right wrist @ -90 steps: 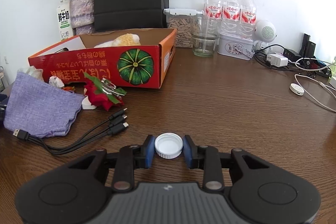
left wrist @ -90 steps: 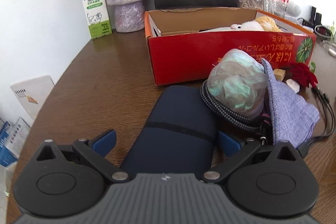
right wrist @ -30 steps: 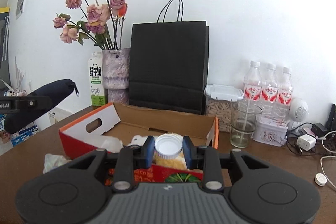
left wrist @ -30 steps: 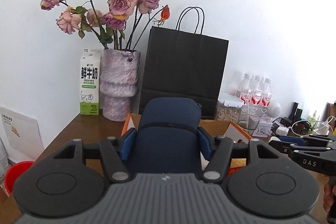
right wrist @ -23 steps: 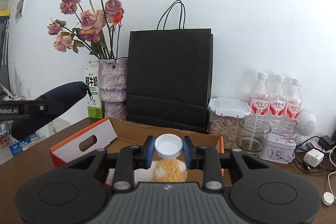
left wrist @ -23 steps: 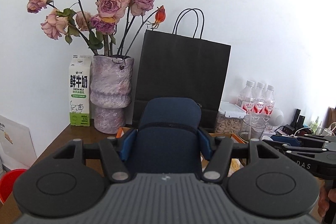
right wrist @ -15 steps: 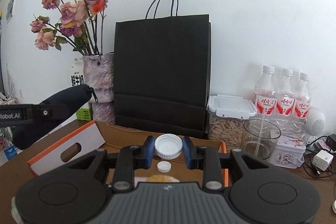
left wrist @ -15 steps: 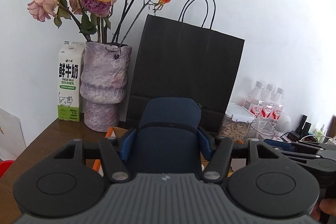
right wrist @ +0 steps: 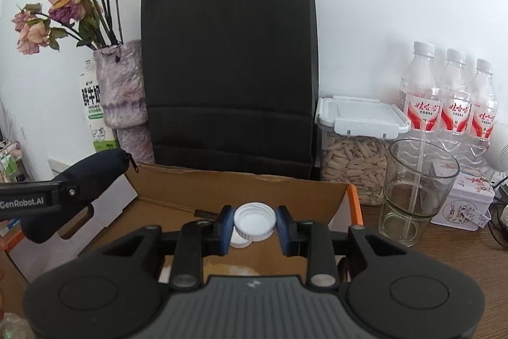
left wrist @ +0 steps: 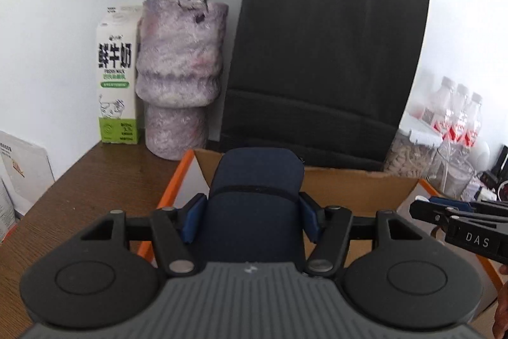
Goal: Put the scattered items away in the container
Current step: 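Carry the cap and pouch over the box and open the right tool, then lower the navy pouch into the box and open the left tool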
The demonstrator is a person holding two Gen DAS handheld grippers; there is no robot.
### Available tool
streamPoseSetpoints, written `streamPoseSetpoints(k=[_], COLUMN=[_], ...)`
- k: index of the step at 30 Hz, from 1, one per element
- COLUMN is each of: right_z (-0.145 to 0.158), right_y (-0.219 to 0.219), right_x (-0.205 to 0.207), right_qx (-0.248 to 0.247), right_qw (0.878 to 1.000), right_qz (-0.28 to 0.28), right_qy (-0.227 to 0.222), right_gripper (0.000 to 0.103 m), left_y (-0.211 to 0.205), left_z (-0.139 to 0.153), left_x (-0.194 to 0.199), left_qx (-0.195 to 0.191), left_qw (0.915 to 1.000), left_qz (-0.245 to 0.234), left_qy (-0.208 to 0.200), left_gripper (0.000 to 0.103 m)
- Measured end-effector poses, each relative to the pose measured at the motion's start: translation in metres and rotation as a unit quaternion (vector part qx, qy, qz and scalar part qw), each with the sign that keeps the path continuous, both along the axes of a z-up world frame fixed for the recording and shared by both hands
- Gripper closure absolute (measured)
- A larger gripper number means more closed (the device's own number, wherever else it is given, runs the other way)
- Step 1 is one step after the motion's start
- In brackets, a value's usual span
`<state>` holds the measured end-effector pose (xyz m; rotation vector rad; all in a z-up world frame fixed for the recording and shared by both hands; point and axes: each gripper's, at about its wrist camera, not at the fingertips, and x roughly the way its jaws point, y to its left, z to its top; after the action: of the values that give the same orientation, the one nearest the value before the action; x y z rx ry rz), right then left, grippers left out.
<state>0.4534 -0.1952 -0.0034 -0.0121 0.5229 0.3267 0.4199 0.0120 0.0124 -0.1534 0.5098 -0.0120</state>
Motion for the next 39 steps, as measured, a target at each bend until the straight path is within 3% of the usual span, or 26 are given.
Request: streamPoseSetpoints(k=[2, 9, 11, 12, 13, 15, 21, 39], right_z=[-0.003, -0.005, -0.003, -0.002, -0.001, 0.003, 0.011, 0.04], right_y=[0.0, -0.001, 0.0, 0.0, 0.0, 0.003, 0.009, 0.014], right_x=[-0.001, -0.002, -0.004, -0.005, -0.007, -0.01, -0.018, -0.057], right_qx=[-0.003, -0.002, 0.001, 0.004, 0.004, -0.003, 0.0, -0.015], right_qw=[1.0, 1.0, 1.0, 1.0, 1.0, 1.0, 1.0, 0.998], right_qz=[0.0, 0.001, 0.004, 0.006, 0.008, 0.014, 0.028, 0.043], right_qy=[0.003, 0.009, 0.009, 0.008, 0.008, 0.009, 0.004, -0.041], right_gripper=[0.075, 0.074, 0.055, 0.035, 0.016, 0.004, 0.0, 0.0], left_y=[0.001, -0.004, -0.006, -0.007, -0.009, -0.012, -0.016, -0.011], left_z=[-0.004, -0.012, -0.013, -0.012, -0.01, -0.005, 0.006, 0.035], left_x=[0.002, 0.008, 0.008, 0.007, 0.005, -0.002, -0.013, -0.052], left_qx=[-0.011, 0.008, 0.016, 0.022, 0.028, 0.042, 0.065, 0.055], left_qw=[0.9998, 0.9991, 0.9986, 0.9987, 0.9987, 0.9988, 0.9976, 0.9969], left_qz=[-0.01, -0.007, -0.007, -0.005, -0.002, 0.009, 0.022, 0.028], left_qy=[0.01, 0.04, 0.049, 0.047, 0.042, 0.022, 0.003, -0.049], left_gripper=[0.041, 0.039, 0.035, 0.027, 0.013, 0.0, 0.0, 0.0])
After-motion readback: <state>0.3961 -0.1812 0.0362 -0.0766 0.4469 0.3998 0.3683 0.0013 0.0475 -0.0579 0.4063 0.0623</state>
